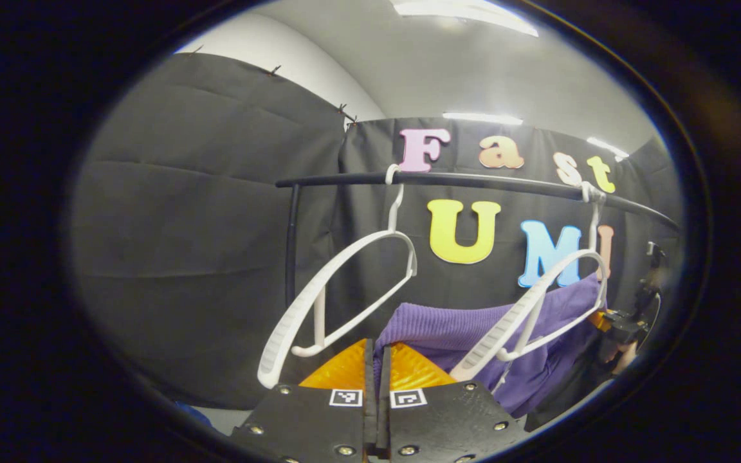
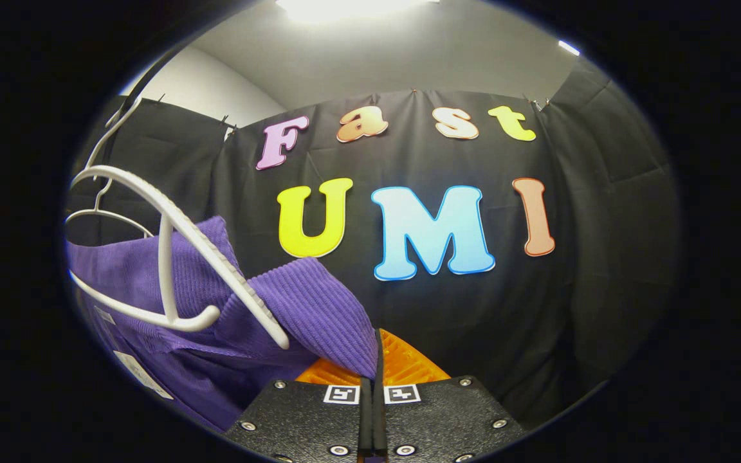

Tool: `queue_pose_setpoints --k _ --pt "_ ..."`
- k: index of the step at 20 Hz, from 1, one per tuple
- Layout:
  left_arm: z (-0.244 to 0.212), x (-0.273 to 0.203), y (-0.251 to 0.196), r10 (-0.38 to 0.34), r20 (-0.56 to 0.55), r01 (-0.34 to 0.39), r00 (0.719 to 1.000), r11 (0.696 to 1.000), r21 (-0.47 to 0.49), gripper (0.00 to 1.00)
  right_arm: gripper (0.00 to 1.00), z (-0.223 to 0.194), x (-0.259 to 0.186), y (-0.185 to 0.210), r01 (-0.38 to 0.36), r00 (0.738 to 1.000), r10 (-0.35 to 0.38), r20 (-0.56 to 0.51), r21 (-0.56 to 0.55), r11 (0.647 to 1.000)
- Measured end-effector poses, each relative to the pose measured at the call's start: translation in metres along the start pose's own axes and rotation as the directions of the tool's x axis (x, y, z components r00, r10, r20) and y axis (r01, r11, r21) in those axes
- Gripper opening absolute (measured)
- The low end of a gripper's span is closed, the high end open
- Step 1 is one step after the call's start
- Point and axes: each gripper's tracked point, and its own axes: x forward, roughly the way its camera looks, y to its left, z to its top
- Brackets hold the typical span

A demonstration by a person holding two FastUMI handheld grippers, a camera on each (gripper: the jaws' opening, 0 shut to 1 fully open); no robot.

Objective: Grasp the clothes on the hanger with both hands and then place them into the laundry hamper below.

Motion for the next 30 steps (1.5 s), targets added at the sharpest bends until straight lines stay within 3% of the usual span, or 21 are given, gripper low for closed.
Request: queue_pose_setpoints --k 6,12,18,21,23,25,27,30 --pt "-0.009 -0.013 -0.001 0.007 -0.008 -0.007 1.000 1.000 0.022 0.01 0.00 -0.022 -0.018 0.004 -0.011 0.999 0.012 -0.053 0.012 1.000" --pt "-0.031 -0.037 0.003 0.046 -0.040 -0.047 0.998 0.998 -0.030 0.01 0.00 -0.046 -0.045 0.005 -0.040 0.993 0.042 -0.114 0.017 0.999" --pt "-0.037 -0.085 -0.008 0.088 -0.032 -0.090 0.996 0.993 -0.071 0.01 0.00 -0.047 -0.086 0.005 -0.092 0.986 0.101 -0.135 0.069 0.993" --pt "-0.016 -0.119 -0.022 0.082 0.043 -0.079 0.996 0.994 -0.071 0.01 0.00 -0.042 -0.117 0.011 -0.134 0.981 0.144 -0.131 0.081 0.988" --pt "-0.034 -0.124 -0.026 0.074 0.020 -0.072 0.997 0.994 -0.086 0.01 0.00 -0.042 -0.138 0.026 -0.175 0.975 0.185 -0.126 0.084 0.981" --pt "-0.073 -0.124 -0.041 0.006 -0.046 -0.012 0.999 0.991 -0.132 0.01 0.00 -0.045 -0.165 0.062 -0.265 0.944 0.276 -0.178 0.086 0.960" --pt "-0.120 -0.135 -0.066 -0.106 -0.121 0.089 0.987 0.986 -0.139 0.01 0.00 -0.031 -0.191 0.102 -0.337 0.929 0.332 -0.164 -0.001 0.942" --pt "-0.190 -0.169 -0.097 -0.265 -0.228 0.235 0.937 0.960 -0.151 0.01 0.00 0.014 -0.225 0.145 -0.365 0.928 0.355 -0.115 -0.092 0.926"
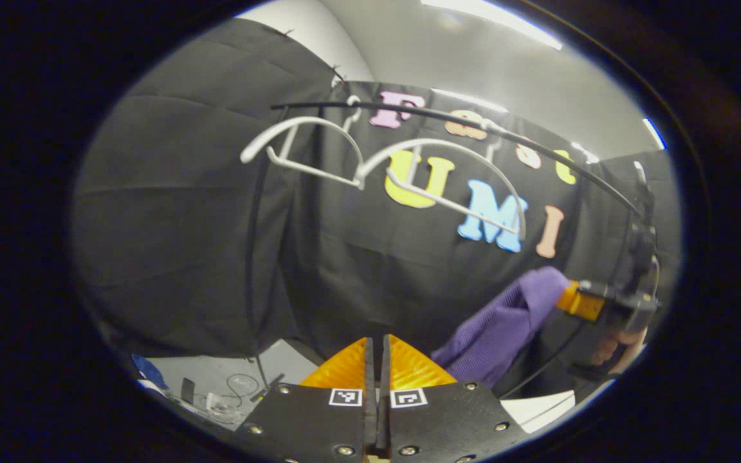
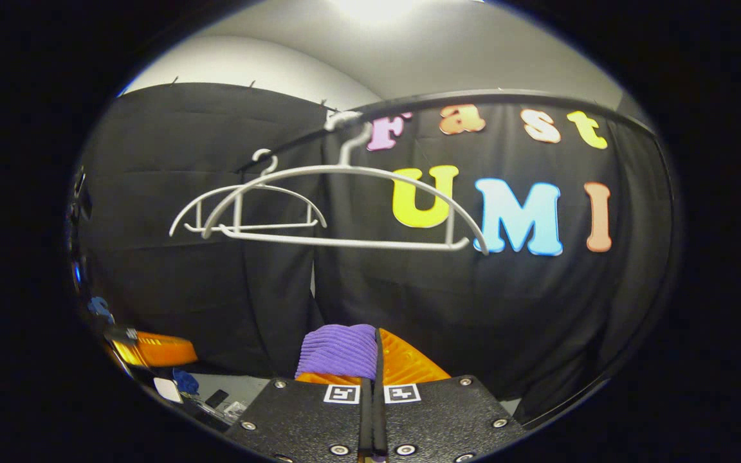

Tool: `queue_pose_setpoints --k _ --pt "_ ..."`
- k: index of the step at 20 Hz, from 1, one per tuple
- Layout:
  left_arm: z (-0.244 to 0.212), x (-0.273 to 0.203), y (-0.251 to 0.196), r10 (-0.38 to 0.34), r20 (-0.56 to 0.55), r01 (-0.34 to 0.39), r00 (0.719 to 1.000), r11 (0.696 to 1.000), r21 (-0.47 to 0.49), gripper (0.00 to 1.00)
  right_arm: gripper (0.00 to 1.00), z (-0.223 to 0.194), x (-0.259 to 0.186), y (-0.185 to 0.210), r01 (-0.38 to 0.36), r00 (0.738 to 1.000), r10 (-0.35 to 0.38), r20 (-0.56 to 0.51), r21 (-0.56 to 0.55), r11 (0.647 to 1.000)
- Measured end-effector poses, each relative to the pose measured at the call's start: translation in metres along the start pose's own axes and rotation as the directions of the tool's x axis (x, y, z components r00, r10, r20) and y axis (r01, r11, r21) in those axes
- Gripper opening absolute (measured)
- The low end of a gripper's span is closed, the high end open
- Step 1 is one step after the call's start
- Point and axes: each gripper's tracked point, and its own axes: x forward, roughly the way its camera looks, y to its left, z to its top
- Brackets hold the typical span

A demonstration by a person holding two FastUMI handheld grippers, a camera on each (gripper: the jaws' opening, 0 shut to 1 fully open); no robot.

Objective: Grasp the clothes on the hanger with both hands and then place them into the laundry hamper below.

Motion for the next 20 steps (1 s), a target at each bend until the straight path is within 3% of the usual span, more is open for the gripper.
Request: queue_pose_setpoints --k 1,2,6,8,11,12,14,15,19,20 --pt "-0.021 0.001 -0.002 -0.041 -0.046 0.042 0.998 0.999 0.014 0.07 0.00 0.018 -0.009 0.016 0.004 1.000 -0.004 0.010 0.014 1.000" --pt "-0.035 -0.004 -0.004 -0.083 -0.080 0.085 0.993 0.996 0.022 0.01 0.00 0.030 -0.016 0.031 0.010 1.000 -0.011 0.020 0.026 1.000" --pt "-0.050 -0.030 0.021 -0.209 -0.116 0.205 0.971 0.978 -0.042 0.06 0.00 0.054 -0.063 0.067 0.103 0.994 -0.103 0.028 -0.032 0.994" --pt "-0.061 -0.040 0.041 -0.240 -0.147 0.236 0.960 0.971 -0.045 0.05 0.00 0.030 -0.085 0.080 0.151 0.988 -0.152 -0.011 -0.034 0.988" --pt "-0.078 -0.055 0.075 -0.210 -0.194 0.214 0.958 0.977 -0.001 0.31 0.00 -0.029 -0.111 0.093 0.193 0.970 -0.190 -0.151 0.009 0.981" --pt "-0.081 -0.060 0.079 -0.214 -0.203 0.218 0.955 0.976 -0.002 0.31 0.00 -0.054 -0.116 0.097 0.201 0.960 -0.194 -0.202 0.014 0.980" --pt "-0.086 -0.061 0.081 -0.210 -0.217 0.216 0.953 0.976 0.003 0.57 0.00 -0.105 -0.121 0.104 0.201 0.927 -0.187 -0.325 0.011 0.980" --pt "-0.087 -0.063 0.082 -0.206 -0.222 0.214 0.953 0.977 0.010 0.58 0.00 -0.127 -0.122 0.111 0.189 0.903 -0.169 -0.396 0.012 0.982" --pt "-0.102 -0.074 0.079 -0.190 -0.244 0.202 0.951 0.979 0.024 0.60 0.15 -0.225 -0.140 0.141 0.153 0.763 -0.047 -0.645 0.109 0.982" --pt "-0.107 -0.075 0.079 -0.183 -0.254 0.196 0.950 0.980 0.028 0.60 0.32 -0.236 -0.143 0.147 0.149 0.738 -0.010 -0.674 0.148 0.978"
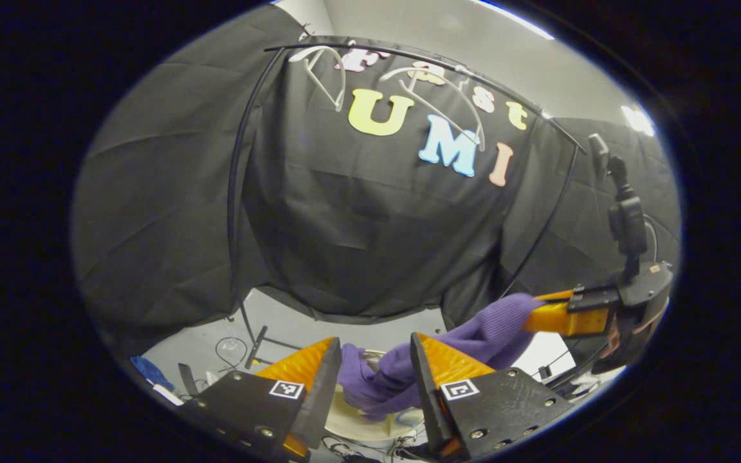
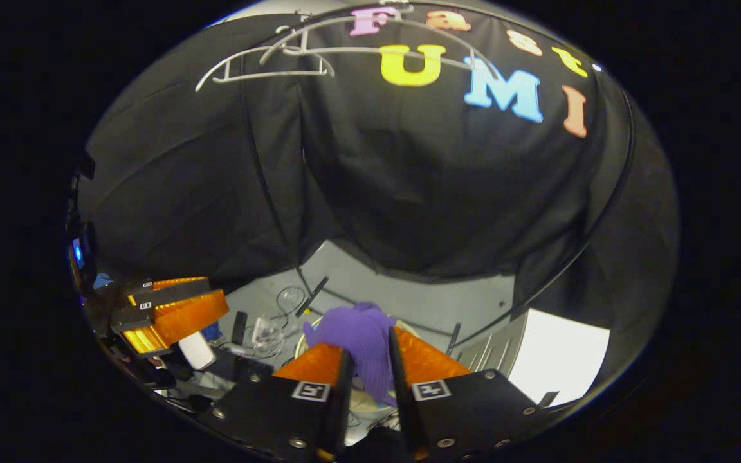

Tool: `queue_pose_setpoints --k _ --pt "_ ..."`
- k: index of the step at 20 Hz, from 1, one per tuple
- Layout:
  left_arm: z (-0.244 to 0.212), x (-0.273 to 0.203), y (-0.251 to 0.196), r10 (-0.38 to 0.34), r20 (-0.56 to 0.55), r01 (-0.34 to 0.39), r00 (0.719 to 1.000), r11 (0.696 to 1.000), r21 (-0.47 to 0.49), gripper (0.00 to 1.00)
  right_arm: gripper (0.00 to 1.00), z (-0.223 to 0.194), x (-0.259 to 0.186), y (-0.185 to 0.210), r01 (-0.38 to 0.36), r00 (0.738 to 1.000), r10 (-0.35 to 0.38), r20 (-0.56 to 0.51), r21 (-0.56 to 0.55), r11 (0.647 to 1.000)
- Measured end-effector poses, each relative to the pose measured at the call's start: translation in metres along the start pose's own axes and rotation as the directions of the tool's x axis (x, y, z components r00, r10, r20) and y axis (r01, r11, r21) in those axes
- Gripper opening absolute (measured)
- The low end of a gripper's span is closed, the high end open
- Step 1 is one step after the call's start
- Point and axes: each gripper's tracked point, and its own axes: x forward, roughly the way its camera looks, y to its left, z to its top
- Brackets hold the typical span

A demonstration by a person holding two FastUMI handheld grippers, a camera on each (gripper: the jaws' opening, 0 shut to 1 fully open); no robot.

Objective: Grasp the clothes on the hanger with both hands and then place them into the laundry hamper below.

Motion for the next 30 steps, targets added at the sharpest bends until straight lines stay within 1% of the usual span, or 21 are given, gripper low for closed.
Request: queue_pose_setpoints --k 1,2,3,4,6,9,11,12,13,15,16,17,18,19,20,22,23,25,27,29,30 --pt "-0.005 0.002 -0.001 0.004 -0.006 -0.004 1.000 1.000 -0.002 0.60 0.44 -0.002 0.005 0.003 -0.020 1.000 0.020 0.002 0.020 1.000" --pt "-0.011 0.003 -0.005 0.004 -0.015 -0.004 1.000 1.000 -0.011 0.60 0.63 -0.001 0.005 0.001 -0.012 1.000 0.012 0.005 0.022 1.000" --pt "-0.016 0.005 -0.008 0.003 -0.027 -0.003 1.000 1.000 -0.022 0.62 0.72 0.003 0.001 -0.001 -0.002 1.000 0.001 0.009 0.016 1.000" --pt "-0.022 0.005 -0.013 0.010 -0.036 -0.011 0.999 1.000 -0.028 0.60 0.84 0.008 -0.004 -0.005 0.004 1.000 -0.005 0.025 0.014 1.000" --pt "-0.025 0.004 -0.019 0.054 -0.041 -0.055 0.998 0.998 -0.016 0.60 0.95 0.015 -0.013 -0.017 0.008 0.996 -0.009 0.085 0.010 1.000" --pt "-0.008 -0.002 -0.043 0.148 0.005 -0.148 0.989 0.988 0.031 0.92 0.95 0.015 -0.038 -0.059 0.030 0.983 -0.028 0.181 -0.007 1.000" --pt "0.009 -0.004 -0.067 0.214 0.061 -0.217 0.975 0.975 0.043 0.95 0.95 0.022 -0.062 -0.092 0.039 0.964 -0.031 0.264 -0.025 0.999" --pt "0.019 -0.007 -0.082 0.236 0.092 -0.241 0.967 0.970 0.045 0.92 0.95 0.027 -0.075 -0.110 0.055 0.950 -0.043 0.309 -0.030 0.998" --pt "0.026 -0.008 -0.099 0.256 0.118 -0.263 0.959 0.964 0.044 0.92 0.95 0.036 -0.088 -0.131 0.076 0.929 -0.060 0.364 -0.029 0.997" --pt "0.043 -0.014 -0.124 0.301 0.172 -0.312 0.938 0.949 0.038 0.93 0.95 0.057 -0.117 -0.169 0.120 0.874 -0.100 0.475 -0.013 0.993" --pt "0.053 -0.019 -0.136 0.319 0.199 -0.331 0.927 0.943 0.032 0.91 0.93 0.066 -0.132 -0.188 0.149 0.844 -0.128 0.521 0.003 0.989" --pt "0.066 -0.023 -0.147 0.332 0.231 -0.347 0.915 0.938 0.025 0.91 0.95 0.069 -0.144 -0.203 0.173 0.819 -0.155 0.553 0.020 0.985" --pt "0.081 -0.031 -0.159 0.336 0.267 -0.353 0.903 0.935 0.017 0.91 0.93 0.074 -0.156 -0.215 0.191 0.798 -0.178 0.576 0.038 0.981" --pt "0.096 -0.044 -0.172 0.328 0.308 -0.349 0.893 0.937 0.015 0.90 0.93 0.080 -0.169 -0.227 0.210 0.777 -0.205 0.595 0.061 0.976" --pt "0.114 -0.054 -0.183 0.317 0.352 -0.346 0.881 0.938 0.020 0.96 0.95 0.087 -0.181 -0.238 0.226 0.755 -0.230 0.613 0.085 0.970" --pt "0.152 -0.079 -0.193 0.300 0.442 -0.351 0.845 0.935 0.036 0.96 0.93 0.101 -0.208 -0.256 0.263 0.708 -0.288 0.644 0.138 0.955" --pt "0.166 -0.089 -0.197 0.287 0.481 -0.349 0.828 0.936 0.042 0.96 0.95 0.106 -0.220 -0.264 0.279 0.683 -0.319 0.657 0.169 0.945" --pt "0.193 -0.111 -0.207 0.237 0.545 -0.318 0.804 0.946 0.058 0.96 0.95 0.114 -0.247 -0.277 0.305 0.625 -0.381 0.681 0.235 0.923" --pt "0.207 -0.130 -0.216 0.169 0.583 -0.283 0.795 0.953 0.110 0.96 0.95 0.119 -0.267 -0.283 0.329 0.560 -0.429 0.709 0.285 0.900" --pt "0.212 -0.140 -0.210 0.153 0.586 -0.291 0.796 0.945 0.148 0.95 0.93 0.115 -0.275 -0.285 0.353 0.529 -0.465 0.710 0.313 0.881" --pt "0.212 -0.142 -0.206 0.155 0.587 -0.296 0.795 0.943 0.151 0.95 0.95 0.113 -0.276 -0.285 0.358 0.529 -0.475 0.703 0.322 0.876"
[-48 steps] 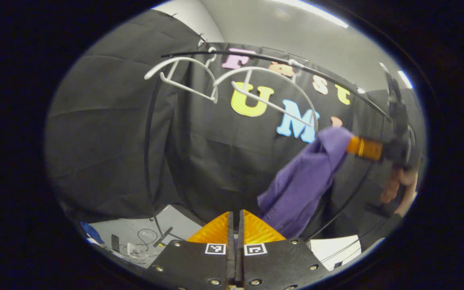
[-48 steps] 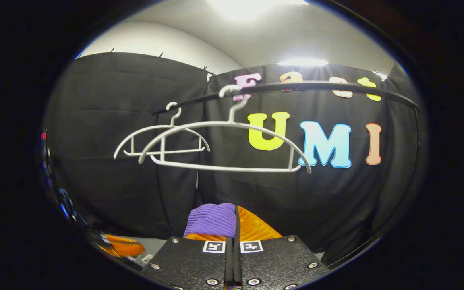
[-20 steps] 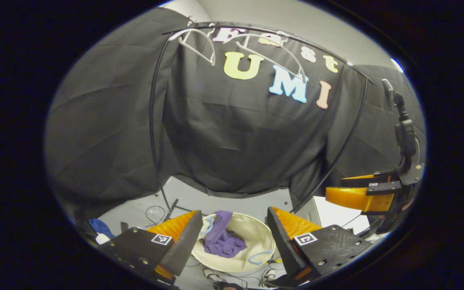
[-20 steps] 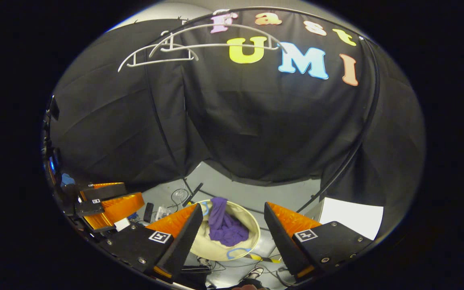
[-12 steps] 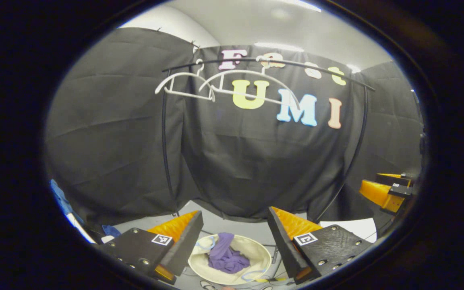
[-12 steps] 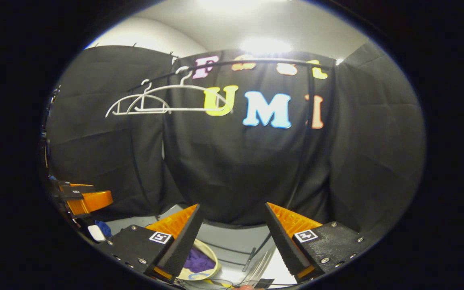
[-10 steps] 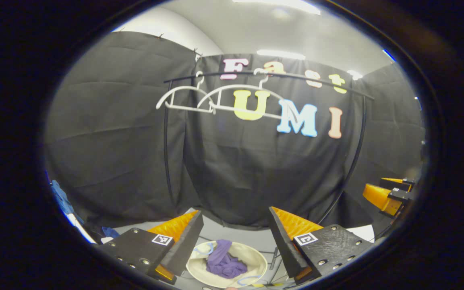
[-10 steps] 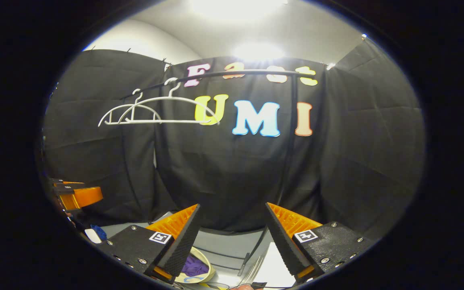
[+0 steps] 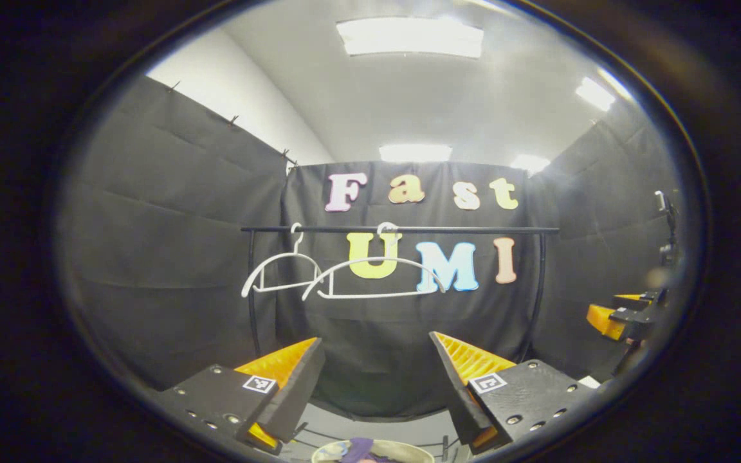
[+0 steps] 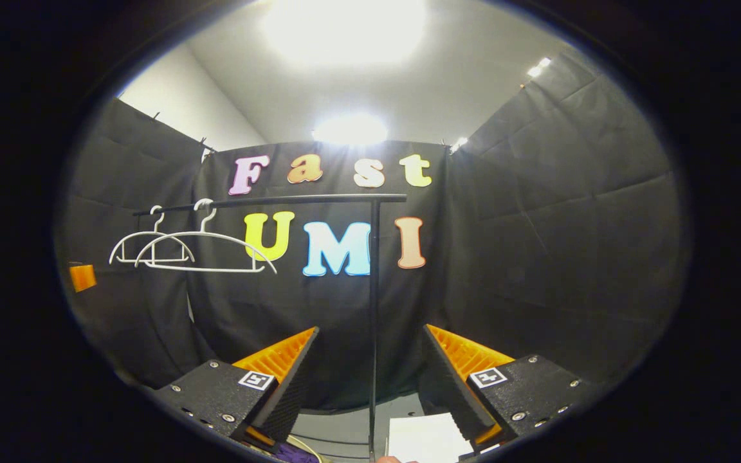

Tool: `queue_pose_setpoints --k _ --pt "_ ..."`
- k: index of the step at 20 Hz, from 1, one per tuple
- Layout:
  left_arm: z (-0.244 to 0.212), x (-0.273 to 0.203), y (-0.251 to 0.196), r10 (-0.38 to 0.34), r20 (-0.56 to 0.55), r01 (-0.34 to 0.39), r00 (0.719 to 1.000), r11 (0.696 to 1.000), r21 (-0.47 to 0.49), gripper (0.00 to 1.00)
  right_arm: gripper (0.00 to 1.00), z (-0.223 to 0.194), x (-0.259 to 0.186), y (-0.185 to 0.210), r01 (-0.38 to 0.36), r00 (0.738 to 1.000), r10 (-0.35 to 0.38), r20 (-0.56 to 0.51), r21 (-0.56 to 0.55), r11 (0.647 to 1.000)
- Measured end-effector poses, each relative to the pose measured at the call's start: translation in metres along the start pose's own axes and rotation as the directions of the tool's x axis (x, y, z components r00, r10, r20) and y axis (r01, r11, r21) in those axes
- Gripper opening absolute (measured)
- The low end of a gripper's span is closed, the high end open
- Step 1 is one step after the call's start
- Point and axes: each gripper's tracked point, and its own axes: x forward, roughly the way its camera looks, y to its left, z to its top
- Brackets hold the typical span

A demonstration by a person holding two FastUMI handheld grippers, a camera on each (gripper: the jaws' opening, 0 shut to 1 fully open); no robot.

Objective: Grasp the clothes on the hanger with both hands and then place them into the laundry hamper below.

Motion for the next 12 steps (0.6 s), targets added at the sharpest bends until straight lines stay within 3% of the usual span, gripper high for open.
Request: queue_pose_setpoints --k 5,12 --pt "-0.005 -0.007 0.007 -0.040 0.002 0.040 0.999 0.999 0.010 0.96 0.95 -0.009 -0.004 0.010 0.031 0.999 -0.031 -0.006 -0.010 0.999" --pt "-0.012 -0.006 0.025 -0.036 -0.001 0.036 0.999 0.999 -0.012 0.92 0.94 0.001 -0.007 0.024 0.017 1.000 -0.017 0.011 -0.016 1.000"
